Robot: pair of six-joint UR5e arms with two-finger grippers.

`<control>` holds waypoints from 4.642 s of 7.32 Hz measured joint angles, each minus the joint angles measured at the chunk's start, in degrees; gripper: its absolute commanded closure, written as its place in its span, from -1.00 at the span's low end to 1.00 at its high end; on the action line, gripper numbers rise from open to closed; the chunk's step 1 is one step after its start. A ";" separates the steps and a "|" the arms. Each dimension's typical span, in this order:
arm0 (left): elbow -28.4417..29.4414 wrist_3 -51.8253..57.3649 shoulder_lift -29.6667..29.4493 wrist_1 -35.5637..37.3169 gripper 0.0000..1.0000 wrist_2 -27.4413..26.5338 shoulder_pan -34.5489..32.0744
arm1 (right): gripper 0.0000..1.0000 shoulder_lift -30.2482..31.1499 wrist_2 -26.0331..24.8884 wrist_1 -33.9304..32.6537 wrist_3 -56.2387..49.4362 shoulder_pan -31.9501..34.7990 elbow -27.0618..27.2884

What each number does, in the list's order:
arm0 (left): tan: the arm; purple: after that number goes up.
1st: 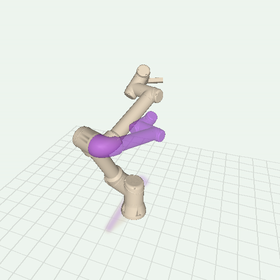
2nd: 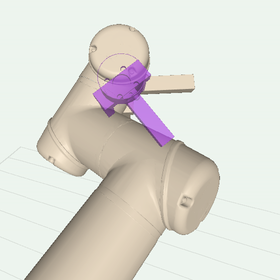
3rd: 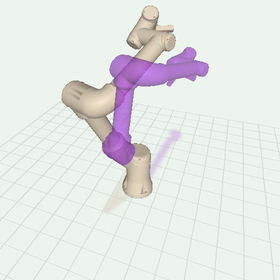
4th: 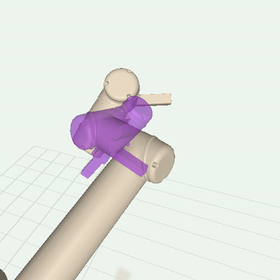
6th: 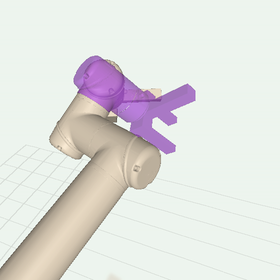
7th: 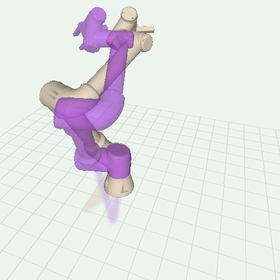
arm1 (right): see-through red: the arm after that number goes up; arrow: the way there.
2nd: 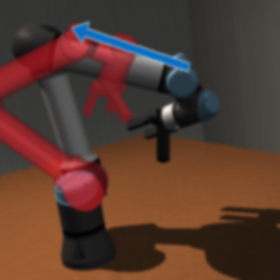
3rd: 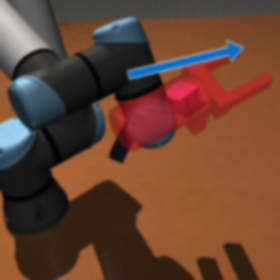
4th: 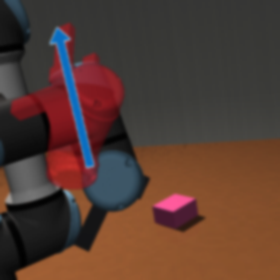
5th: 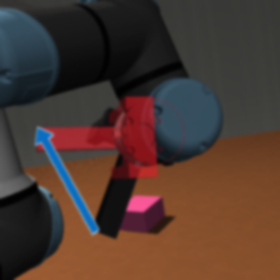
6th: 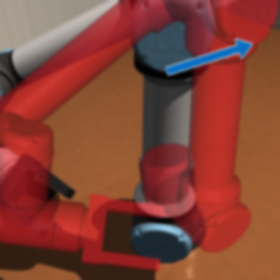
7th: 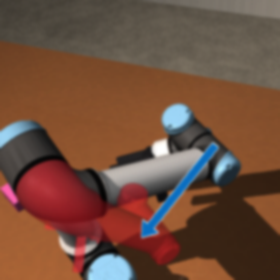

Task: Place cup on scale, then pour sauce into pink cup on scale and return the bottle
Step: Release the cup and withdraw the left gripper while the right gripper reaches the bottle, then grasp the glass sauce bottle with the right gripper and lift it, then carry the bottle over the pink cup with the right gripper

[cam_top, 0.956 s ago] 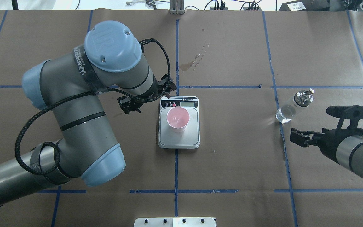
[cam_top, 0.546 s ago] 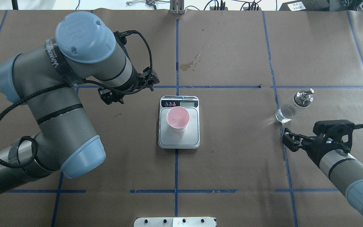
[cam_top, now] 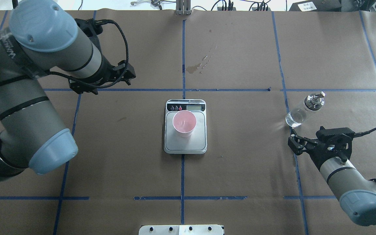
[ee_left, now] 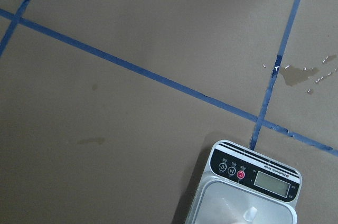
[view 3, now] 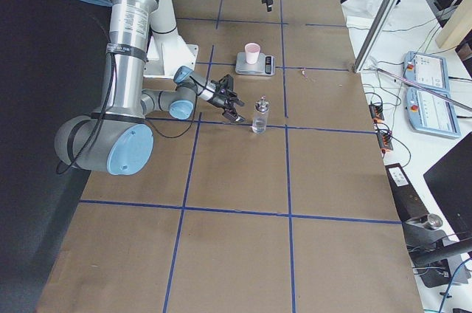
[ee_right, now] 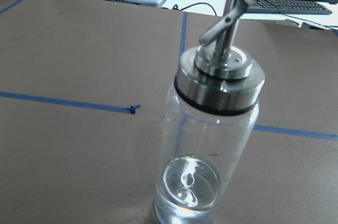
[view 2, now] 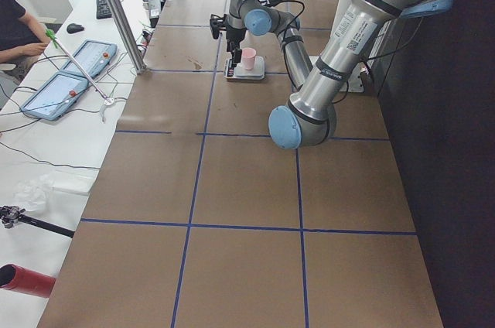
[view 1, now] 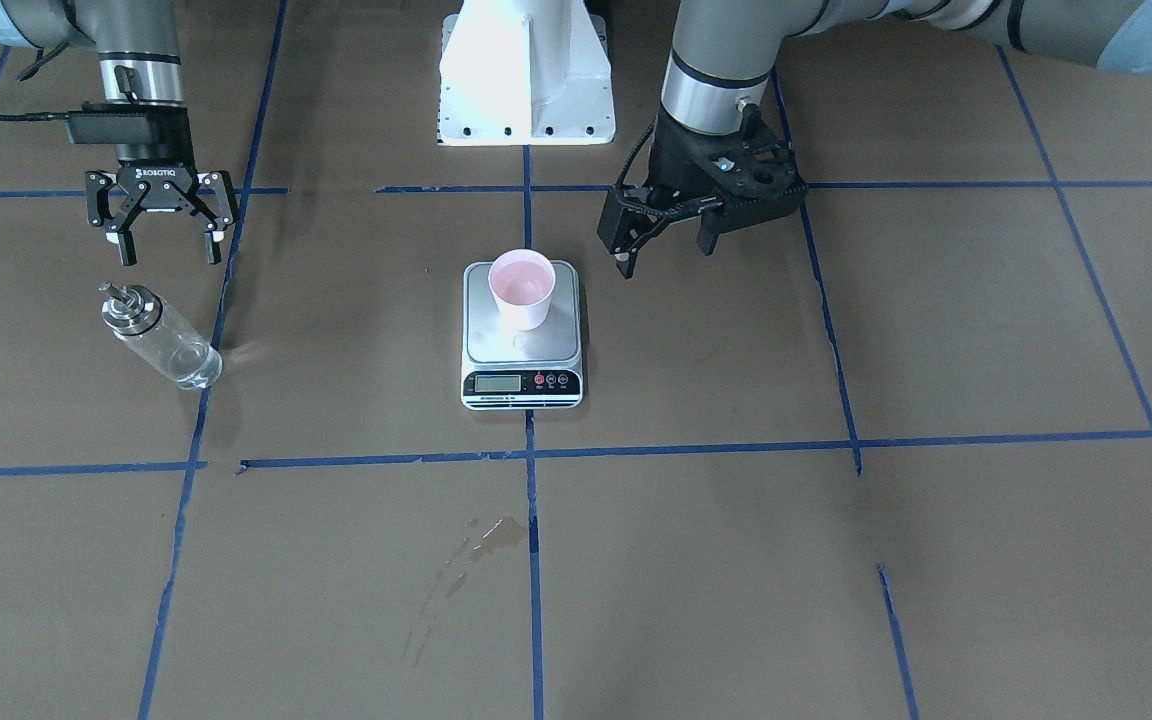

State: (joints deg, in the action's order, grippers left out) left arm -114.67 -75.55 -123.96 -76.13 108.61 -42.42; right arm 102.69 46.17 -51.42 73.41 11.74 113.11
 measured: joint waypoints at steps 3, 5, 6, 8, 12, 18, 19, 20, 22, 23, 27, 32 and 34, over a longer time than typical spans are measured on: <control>-1.66 8.29 4.64 1.23 -1.00 -0.26 -2.66 | -1.00 -2.25 -1.85 0.17 -1.28 1.05 -3.12; -1.88 16.63 7.00 2.21 -1.00 -0.34 -5.10 | -1.00 -5.74 -1.86 0.16 -3.44 4.32 -6.00; -2.28 20.65 8.70 2.44 -1.00 -0.41 -6.33 | -0.99 -6.38 -1.67 0.12 -4.39 5.90 -6.72; -2.63 26.01 10.87 2.51 -1.00 -0.55 -8.80 | -0.99 -7.59 -1.50 0.03 -5.16 7.60 -7.66; -2.43 28.32 11.07 2.56 -1.00 -0.58 -10.39 | 1.00 -11.25 -0.05 1.24 -6.00 9.37 -11.32; -3.75 35.42 11.91 2.46 -1.00 0.13 -16.11 | 1.00 -12.87 18.90 2.65 -34.48 19.26 -0.39; -3.87 42.21 14.07 2.00 -1.00 0.89 -18.17 | 1.00 -15.06 19.57 -1.53 -36.57 19.33 1.93; -3.38 53.69 17.25 1.20 -1.00 3.30 -21.95 | 1.00 -18.00 19.81 -4.52 -37.47 19.28 2.61; 2.26 80.69 22.85 -2.14 -1.00 9.96 -32.77 | 1.00 -21.20 19.68 -6.93 -41.10 19.02 2.62; 6.30 89.66 25.18 -4.73 -1.00 12.28 -36.64 | 1.00 -21.62 18.90 -7.23 -45.46 18.71 2.59; 16.46 90.41 28.12 -11.64 -1.00 15.28 -41.35 | 1.00 -21.76 8.53 -8.69 -61.64 13.96 2.36; 20.59 86.40 31.04 -17.77 -1.00 20.87 -41.67 | 1.00 -29.98 -11.56 -25.28 -68.67 2.07 1.59; 22.10 80.56 31.18 -21.40 -1.00 20.99 -41.68 | 1.00 -30.98 -16.13 -29.31 -69.40 -0.44 -0.30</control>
State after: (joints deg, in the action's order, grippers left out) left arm -92.56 5.01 -92.78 -97.53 129.60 -84.11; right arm 71.71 30.04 -80.73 4.00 11.30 112.81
